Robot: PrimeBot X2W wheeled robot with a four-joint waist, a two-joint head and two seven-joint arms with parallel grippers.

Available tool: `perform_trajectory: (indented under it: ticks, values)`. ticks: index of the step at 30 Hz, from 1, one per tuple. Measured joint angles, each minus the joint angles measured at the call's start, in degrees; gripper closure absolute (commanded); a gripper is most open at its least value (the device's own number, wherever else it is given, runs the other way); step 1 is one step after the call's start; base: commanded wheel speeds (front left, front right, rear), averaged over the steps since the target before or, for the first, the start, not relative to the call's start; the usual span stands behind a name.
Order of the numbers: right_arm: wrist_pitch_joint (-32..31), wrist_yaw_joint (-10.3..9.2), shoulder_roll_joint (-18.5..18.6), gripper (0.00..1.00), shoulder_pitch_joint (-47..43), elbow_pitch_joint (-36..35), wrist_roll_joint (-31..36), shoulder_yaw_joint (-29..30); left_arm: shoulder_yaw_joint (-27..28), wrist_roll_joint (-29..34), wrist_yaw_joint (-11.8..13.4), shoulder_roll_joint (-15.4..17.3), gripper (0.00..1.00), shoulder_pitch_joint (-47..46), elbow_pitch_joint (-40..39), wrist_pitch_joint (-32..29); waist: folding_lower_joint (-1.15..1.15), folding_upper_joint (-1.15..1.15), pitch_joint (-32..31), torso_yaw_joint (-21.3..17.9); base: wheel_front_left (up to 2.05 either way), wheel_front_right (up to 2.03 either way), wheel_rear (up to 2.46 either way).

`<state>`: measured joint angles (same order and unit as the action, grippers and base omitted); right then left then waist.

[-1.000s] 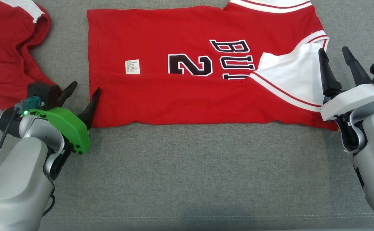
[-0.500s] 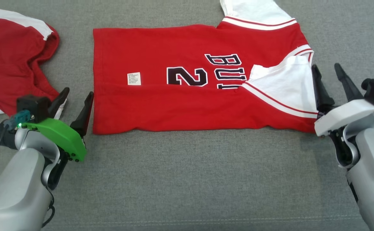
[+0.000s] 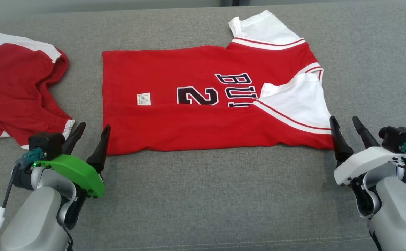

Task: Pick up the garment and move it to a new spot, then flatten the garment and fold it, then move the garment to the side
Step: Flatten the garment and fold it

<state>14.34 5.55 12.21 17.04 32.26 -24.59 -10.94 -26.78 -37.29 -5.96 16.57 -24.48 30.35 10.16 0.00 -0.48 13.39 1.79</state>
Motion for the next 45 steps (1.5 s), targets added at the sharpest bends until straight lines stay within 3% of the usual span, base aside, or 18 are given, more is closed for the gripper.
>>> perform_trajectory:
  ticks: [19,41,42,43,45]
  values:
    - [-1.0,0.43,-3.8,0.00,-0.4,3.5,-5.2,1.5,0.3,-0.9,0.5,-0.3,0.00,0.9,-1.2,-1.1,0.00,0.00,2.4,-0.4,0.00,0.00,0.00]
    - [-2.0,0.98,-3.9,0.00,0.2,4.4,-6.4,0.6,-0.7,-4.4,1.4,-1.3,0.00,1.0,2.5,-7.8,0.00,0.00,3.0,-0.8,0.00,0.00,0.00]
    - [-2.0,0.98,-3.9,0.11,0.2,4.5,-6.4,0.5,-0.7,-4.6,1.3,-1.3,0.11,1.0,2.5,-8.2,0.00,0.00,3.0,-0.8,0.00,0.00,0.00]
    - [-2.0,0.98,-3.9,0.44,0.3,4.5,-6.4,0.5,-0.7,-4.7,1.2,-1.3,0.43,1.0,2.5,-8.4,0.00,0.00,3.0,-0.8,0.00,0.00,0.00]
    - [-2.0,0.98,-3.9,0.71,0.4,4.6,-6.4,0.3,-0.7,-4.7,1.1,-1.3,0.82,1.0,2.5,-8.7,0.00,0.00,3.0,-0.8,0.00,0.00,0.00]
